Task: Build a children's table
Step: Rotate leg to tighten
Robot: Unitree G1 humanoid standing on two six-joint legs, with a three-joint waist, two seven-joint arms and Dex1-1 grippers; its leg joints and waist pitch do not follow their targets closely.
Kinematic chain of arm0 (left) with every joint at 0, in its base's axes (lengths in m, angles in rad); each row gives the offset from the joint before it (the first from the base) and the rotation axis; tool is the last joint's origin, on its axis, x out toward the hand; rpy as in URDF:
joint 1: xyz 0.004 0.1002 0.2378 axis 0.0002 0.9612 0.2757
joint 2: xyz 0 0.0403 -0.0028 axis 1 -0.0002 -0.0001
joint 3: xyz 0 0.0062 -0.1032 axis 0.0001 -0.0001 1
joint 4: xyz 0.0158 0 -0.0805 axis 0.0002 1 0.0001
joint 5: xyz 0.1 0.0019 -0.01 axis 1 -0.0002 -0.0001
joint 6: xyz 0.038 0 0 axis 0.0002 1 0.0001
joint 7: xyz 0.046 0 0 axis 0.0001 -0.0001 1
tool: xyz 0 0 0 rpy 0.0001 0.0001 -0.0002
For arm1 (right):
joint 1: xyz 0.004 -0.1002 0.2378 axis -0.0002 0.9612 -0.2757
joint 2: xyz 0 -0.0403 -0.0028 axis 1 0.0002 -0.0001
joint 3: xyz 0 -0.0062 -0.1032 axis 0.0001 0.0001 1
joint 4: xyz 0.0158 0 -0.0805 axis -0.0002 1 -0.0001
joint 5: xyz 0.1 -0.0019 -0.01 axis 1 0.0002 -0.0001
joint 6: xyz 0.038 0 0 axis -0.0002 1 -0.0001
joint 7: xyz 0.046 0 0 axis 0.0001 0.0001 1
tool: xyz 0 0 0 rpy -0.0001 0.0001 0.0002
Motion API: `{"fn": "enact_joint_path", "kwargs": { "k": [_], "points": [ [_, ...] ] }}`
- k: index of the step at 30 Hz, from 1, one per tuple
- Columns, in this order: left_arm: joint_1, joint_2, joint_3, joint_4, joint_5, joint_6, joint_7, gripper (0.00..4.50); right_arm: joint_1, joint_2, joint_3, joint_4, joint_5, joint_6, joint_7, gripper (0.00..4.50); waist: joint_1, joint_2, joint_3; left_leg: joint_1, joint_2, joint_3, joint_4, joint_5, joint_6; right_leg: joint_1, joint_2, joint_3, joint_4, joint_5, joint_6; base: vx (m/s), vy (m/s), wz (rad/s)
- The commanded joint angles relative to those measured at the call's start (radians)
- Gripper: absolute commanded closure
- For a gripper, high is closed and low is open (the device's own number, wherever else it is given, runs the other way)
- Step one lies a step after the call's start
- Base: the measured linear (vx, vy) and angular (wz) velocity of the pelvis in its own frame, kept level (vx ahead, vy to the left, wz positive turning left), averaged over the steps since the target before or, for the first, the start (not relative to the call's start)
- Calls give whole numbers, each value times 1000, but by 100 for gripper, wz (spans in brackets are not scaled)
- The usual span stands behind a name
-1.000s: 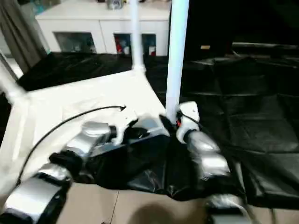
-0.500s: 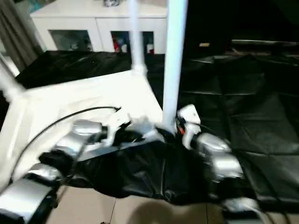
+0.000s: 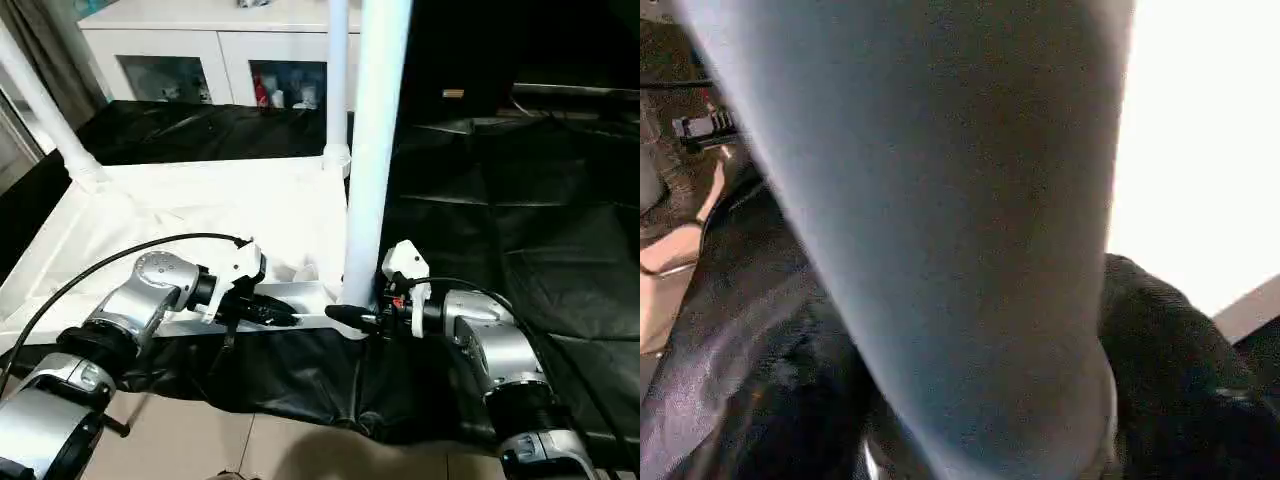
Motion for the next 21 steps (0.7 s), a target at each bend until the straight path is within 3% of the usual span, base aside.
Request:
{"fn": "enact_joint_path", "kwargs": {
  "k": [1, 3, 5, 9, 11, 13, 17, 19, 21],
  "points": [
    [2, -19, 2, 4, -1, 3, 43, 450, 8, 27, -3, -9, -4, 5, -54, 175, 1, -14, -66, 25, 44, -20, -61, -162, 100, 47, -57, 31, -53, -23, -283, 0, 0, 0],
    [-29, -54, 29, 57, 18, 1, 205, 450, 8, 78, -26, 35, -49, -6, -223, 179, -4, -15, -63, 24, 41, -20, -64, -180, 83, 45, -55, 31, -57, -55, -276, 0, 0, 0],
    [-54, -81, 50, 94, 22, 0, 306, 450, 5, 114, -38, 78, -85, -21, -344, 182, -9, -14, -58, 29, 38, -21, -69, -232, 45, 43, -59, 32, -70, -173, -250, 0, 0, 0],
    [-86, -131, 72, 131, 25, 4, 437, 450, -6, 179, -57, 145, -124, -24, -535, 185, -14, -12, -50, 33, 37, -23, -79, -300, 13, 37, -58, 35, -86, -293, -211, 0, 0, 0],
    [-101, -168, 83, 148, 22, 8, 506, 450, -27, 227, -80, 187, -132, -14, -661, 185, -20, -12, -46, 43, 35, -26, -84, -353, -9, 37, -59, 35, -96, -374, -185, 0, 0, 0],
    [-111, -201, 88, 162, 21, 4, 562, 450, -52, 273, -105, 225, -136, -13, -764, 186, -27, -11, -49, 43, 36, -29, -88, -350, -21, 35, -58, 36, -95, -355, -184, 0, 0, 0],
    [-113, -233, 84, 169, 16, -5, 572, 450, -82, 305, -81, 268, -154, -50, -766, 186, -36, -10, -49, 37, 34, -29, -87, -353, -9, 39, -58, 35, -94, -307, -194, 0, 0, 0],
    [-106, -237, 76, 164, 18, -12, 541, 450, -94, 320, -92, 264, -115, -56, -720, 130, -35, -7, -51, 35, 34, -27, -85, -331, 16, 41, -58, 36, -93, -280, -196, 0, 0, 0],
    [-101, -232, 71, 161, 18, -15, 513, 450, -97, 317, -94, 250, -98, -49, -686, 110, -34, -7, -52, 32, 35, -27, -84, -318, 26, 44, -59, 35, -91, -264, -201, 0, 0, 0]
  ]
}}
